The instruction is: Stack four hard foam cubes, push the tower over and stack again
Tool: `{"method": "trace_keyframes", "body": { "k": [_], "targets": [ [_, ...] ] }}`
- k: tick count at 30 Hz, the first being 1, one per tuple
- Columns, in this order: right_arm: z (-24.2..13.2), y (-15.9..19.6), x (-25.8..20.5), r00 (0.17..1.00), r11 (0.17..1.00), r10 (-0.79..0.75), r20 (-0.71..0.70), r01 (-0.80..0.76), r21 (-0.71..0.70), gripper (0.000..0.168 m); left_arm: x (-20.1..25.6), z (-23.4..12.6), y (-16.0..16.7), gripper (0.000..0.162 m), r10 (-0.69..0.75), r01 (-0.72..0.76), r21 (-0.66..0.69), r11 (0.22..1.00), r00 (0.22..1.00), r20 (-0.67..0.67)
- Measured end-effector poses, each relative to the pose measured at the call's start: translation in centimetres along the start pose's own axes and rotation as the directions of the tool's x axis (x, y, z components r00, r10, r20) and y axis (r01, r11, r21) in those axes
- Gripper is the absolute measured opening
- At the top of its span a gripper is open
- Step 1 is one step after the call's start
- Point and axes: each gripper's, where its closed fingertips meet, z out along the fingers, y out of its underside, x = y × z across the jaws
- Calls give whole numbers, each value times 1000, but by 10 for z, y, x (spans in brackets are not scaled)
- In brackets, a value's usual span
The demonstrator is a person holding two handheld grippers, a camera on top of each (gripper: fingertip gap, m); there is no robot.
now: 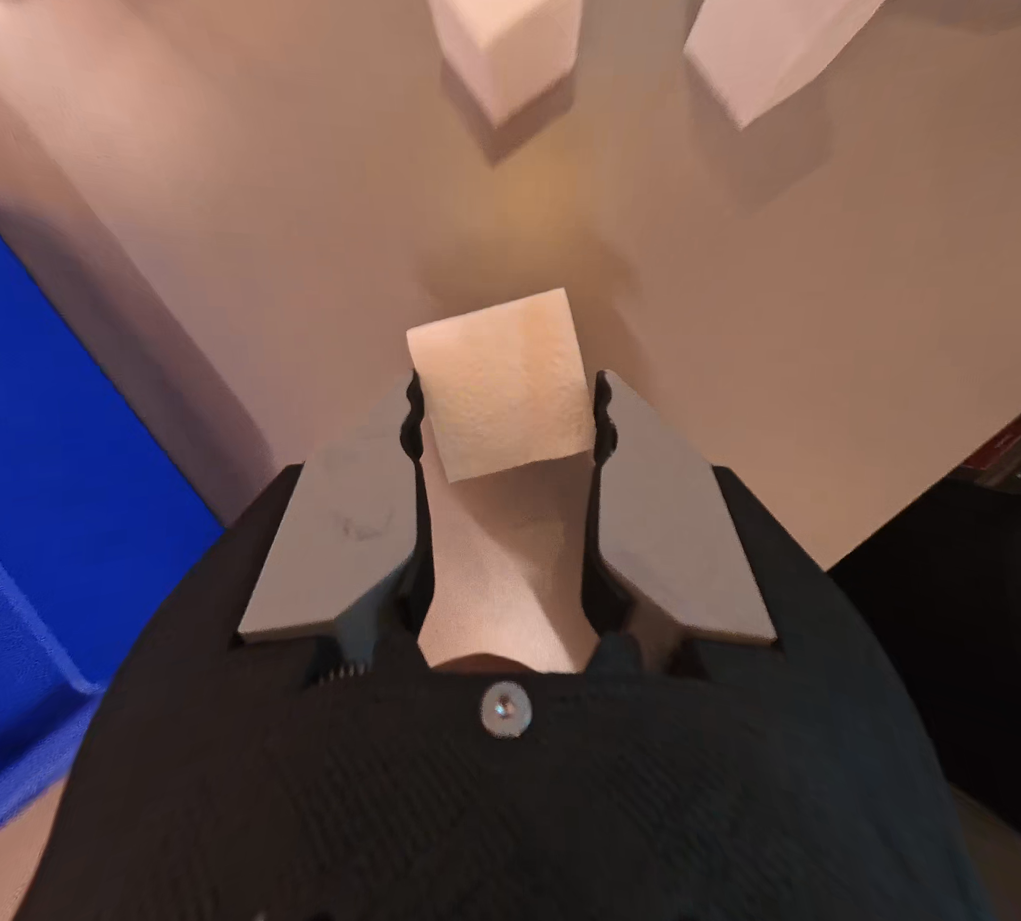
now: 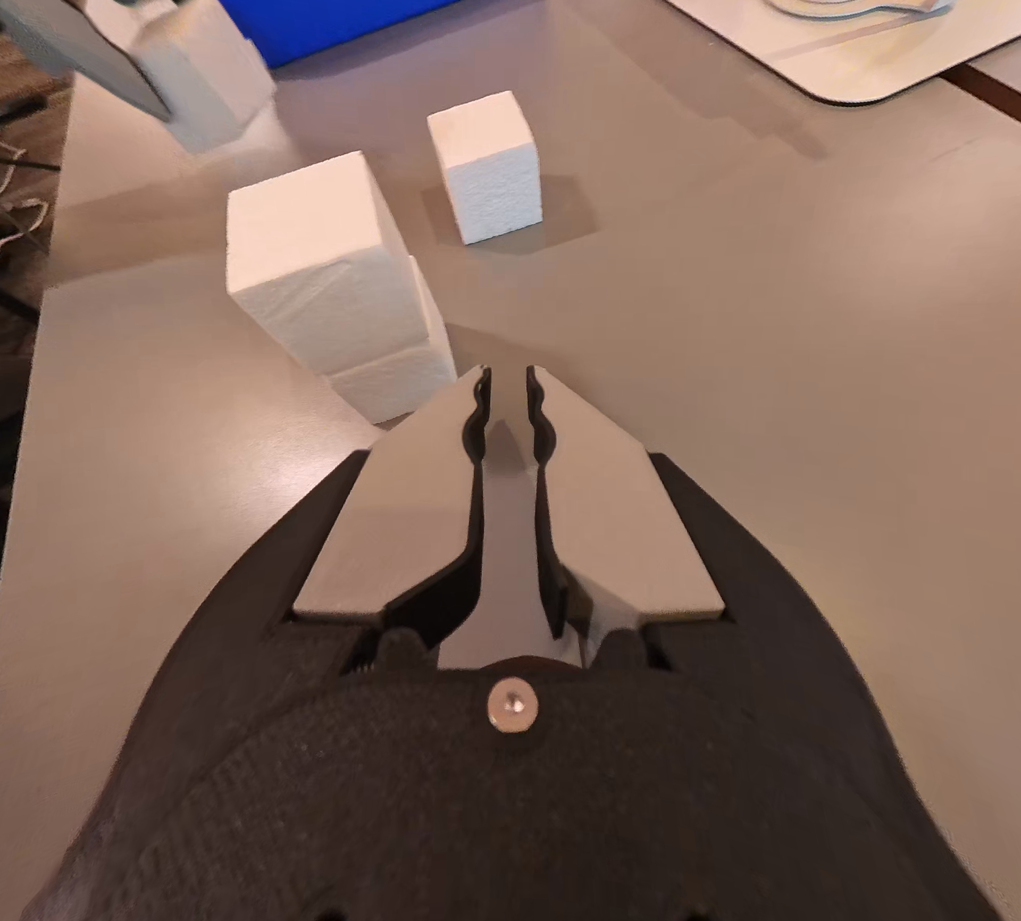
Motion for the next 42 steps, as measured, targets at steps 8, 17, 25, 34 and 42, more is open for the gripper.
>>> {"method": "trace_keyframes", "body": {
  "k": [8,17,25,34,42],
  "targets": [
    [-12,-13,17,995,993,78,-55,-72,97,11,72,-13,-112,61,483,-455,174,873,855,-188],
    [-15,-22,12,997,991,51,-55,-43,128,12,125,7,-155,61,773,-744,239,624,544,-326],
    [-15,-24,7,998,993,20,-58,-13,117,13,131,11,-170,60,828,-805,256,535,440,-349],
    [-23,-31,9,998,987,46,-54,-37,159,13,129,16,-167,60,854,-861,218,459,361,-375],
    [-21,-29,8,998,989,33,-59,-24,143,14,125,22,-163,60,848,-861,216,460,354,-394]
  ]
}}
